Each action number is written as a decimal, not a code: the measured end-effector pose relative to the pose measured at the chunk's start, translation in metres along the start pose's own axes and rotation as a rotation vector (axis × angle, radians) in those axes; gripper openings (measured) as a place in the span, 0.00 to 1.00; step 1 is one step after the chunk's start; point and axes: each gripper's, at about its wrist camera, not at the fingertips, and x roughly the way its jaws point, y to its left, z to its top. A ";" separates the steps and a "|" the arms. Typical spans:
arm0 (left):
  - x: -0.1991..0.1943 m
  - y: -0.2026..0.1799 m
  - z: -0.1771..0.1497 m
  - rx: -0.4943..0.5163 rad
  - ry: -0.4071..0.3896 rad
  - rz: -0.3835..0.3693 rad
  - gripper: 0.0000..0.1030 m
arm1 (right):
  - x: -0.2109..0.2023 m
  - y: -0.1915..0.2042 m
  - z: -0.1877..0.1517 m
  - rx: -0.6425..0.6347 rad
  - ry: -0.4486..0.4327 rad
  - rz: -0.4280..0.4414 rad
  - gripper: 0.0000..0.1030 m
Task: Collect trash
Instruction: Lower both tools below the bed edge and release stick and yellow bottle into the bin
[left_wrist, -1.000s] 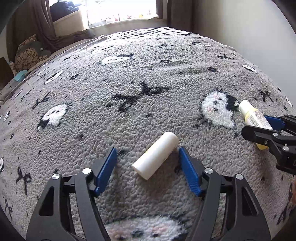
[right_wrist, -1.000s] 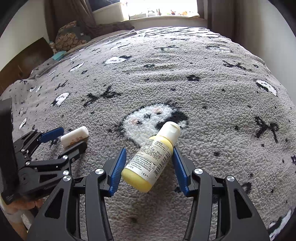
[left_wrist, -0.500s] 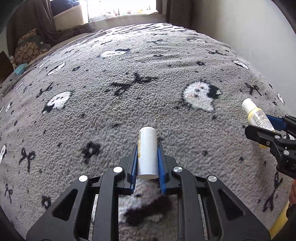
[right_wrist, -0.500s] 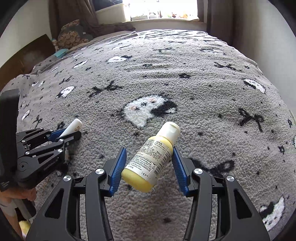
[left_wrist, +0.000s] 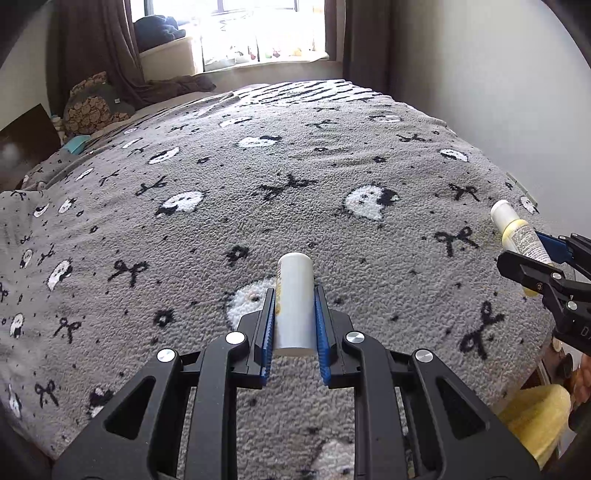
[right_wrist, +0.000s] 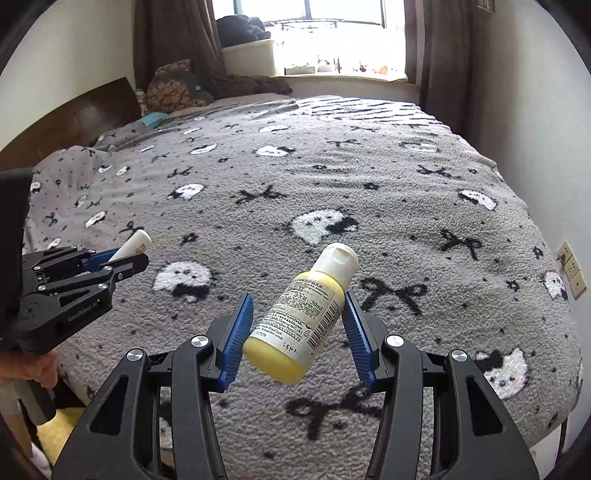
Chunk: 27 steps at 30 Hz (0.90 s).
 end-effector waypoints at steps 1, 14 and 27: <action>-0.008 -0.001 -0.005 0.000 -0.007 0.005 0.18 | -0.010 0.003 -0.003 -0.009 -0.014 0.003 0.49; -0.097 -0.022 -0.080 0.018 -0.105 0.009 0.18 | -0.093 0.029 -0.060 -0.073 -0.120 0.043 0.48; -0.100 -0.040 -0.173 -0.012 -0.019 -0.055 0.18 | -0.098 0.048 -0.136 -0.069 -0.020 0.102 0.32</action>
